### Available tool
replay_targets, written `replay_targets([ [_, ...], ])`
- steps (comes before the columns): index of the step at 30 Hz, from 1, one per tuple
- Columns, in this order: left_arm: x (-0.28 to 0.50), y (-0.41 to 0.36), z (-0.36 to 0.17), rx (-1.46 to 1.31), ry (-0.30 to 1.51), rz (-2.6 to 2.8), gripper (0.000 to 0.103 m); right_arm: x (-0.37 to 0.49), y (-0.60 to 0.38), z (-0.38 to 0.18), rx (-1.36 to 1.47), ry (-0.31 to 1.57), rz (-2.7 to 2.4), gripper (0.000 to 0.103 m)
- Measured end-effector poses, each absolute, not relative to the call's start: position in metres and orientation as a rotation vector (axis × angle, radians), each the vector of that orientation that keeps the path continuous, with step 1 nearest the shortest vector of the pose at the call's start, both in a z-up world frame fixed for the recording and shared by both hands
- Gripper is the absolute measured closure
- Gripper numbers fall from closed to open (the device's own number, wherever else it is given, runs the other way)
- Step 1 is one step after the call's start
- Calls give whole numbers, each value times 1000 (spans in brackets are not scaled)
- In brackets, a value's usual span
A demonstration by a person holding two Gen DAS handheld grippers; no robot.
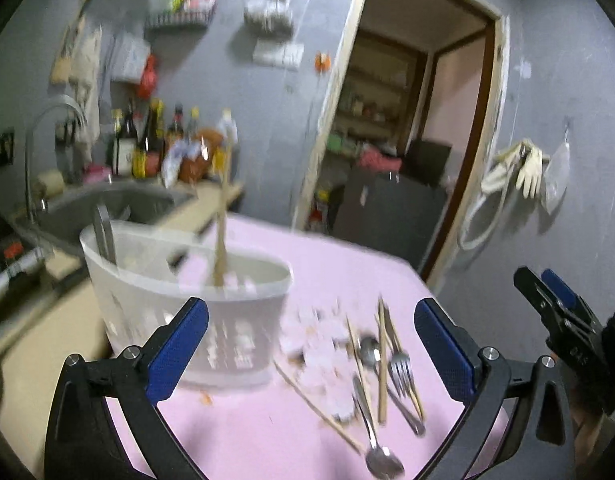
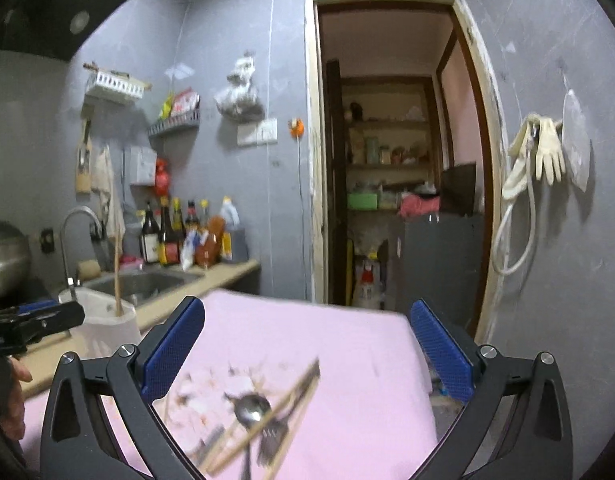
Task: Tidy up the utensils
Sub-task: 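Move both tools back to the utensil pile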
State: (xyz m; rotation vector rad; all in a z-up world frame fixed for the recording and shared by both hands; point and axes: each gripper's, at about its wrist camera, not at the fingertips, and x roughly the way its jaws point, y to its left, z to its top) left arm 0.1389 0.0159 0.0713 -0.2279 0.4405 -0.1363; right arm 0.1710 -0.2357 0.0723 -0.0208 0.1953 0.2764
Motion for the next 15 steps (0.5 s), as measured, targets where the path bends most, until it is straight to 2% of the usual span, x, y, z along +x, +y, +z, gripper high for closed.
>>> replay_targets([
  [5,149,4,42,-258,601,-158,2,187,-248,49,-40,368,260,3],
  [9,158,-9,27,-232,689,-145,2,199,-253,29,-33,490,273,21],
  [11,164,-12,19,-237,732,-150,3,206,-253,21,-30,544,292,27],
  [15,175,-14,5,-238,797,-136,6,216,-250,9,-31,627,332,50],
])
